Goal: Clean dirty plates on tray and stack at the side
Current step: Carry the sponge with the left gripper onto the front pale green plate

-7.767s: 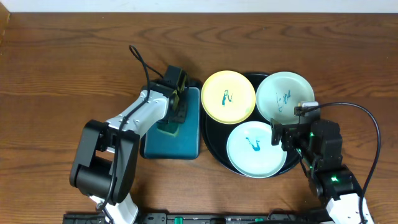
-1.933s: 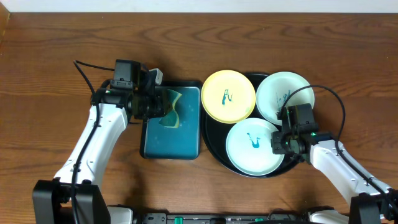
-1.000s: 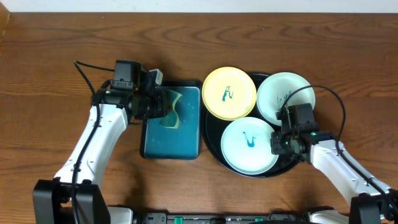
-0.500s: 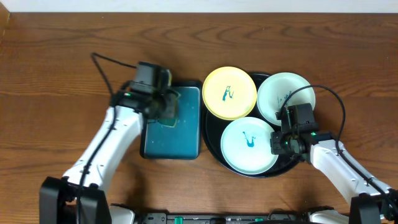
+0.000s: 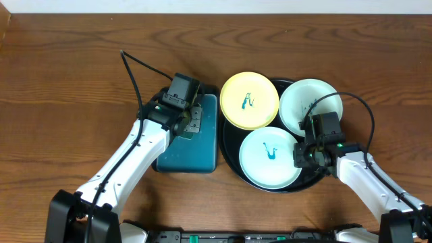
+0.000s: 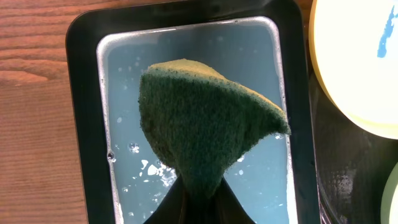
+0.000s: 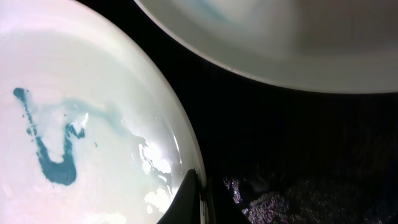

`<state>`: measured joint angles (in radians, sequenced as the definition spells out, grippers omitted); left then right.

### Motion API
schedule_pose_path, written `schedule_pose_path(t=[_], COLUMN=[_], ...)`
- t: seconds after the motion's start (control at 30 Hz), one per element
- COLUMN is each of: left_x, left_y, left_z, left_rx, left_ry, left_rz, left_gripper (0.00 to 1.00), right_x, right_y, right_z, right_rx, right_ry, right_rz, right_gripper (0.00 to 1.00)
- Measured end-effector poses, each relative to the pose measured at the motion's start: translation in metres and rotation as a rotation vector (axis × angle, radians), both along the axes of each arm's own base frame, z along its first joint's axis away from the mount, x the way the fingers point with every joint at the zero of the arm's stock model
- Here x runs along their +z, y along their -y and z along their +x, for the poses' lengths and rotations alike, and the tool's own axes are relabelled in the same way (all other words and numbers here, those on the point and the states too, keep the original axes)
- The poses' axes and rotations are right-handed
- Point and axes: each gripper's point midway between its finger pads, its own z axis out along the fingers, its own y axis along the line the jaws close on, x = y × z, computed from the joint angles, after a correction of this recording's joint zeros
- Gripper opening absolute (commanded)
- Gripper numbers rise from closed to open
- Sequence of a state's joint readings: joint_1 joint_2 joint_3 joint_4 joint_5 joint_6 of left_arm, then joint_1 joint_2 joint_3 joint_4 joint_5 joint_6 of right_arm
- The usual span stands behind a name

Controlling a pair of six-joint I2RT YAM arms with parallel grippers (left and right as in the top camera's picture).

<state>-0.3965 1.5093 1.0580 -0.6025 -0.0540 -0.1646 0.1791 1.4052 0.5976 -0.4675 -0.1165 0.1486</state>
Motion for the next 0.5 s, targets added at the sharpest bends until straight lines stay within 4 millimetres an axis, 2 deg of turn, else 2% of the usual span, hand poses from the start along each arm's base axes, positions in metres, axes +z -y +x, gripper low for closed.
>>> schedule_pose_path(t=[0.3, 0.4, 0.5], left_x=[0.0, 0.0, 0.005], left_y=[0.003, 0.013, 0.033], left_z=[-0.001, -0.005, -0.013], left_rx=[-0.008, -0.038, -0.099], left_ry=[0.002, -0.001, -0.013], left_rz=[0.004, 0.0, -0.028], left_gripper=[0.07, 0.07, 0.07], right_x=[0.0, 0.0, 0.0], right_y=[0.0, 0.0, 0.0], right_z=[0.0, 0.0, 0.0], right_rx=[0.0, 0.0, 0.0], right_ry=[0.0, 0.0, 0.0], right_rz=[0.0, 0.0, 0.0], right_gripper=[0.01, 0.01, 0.01])
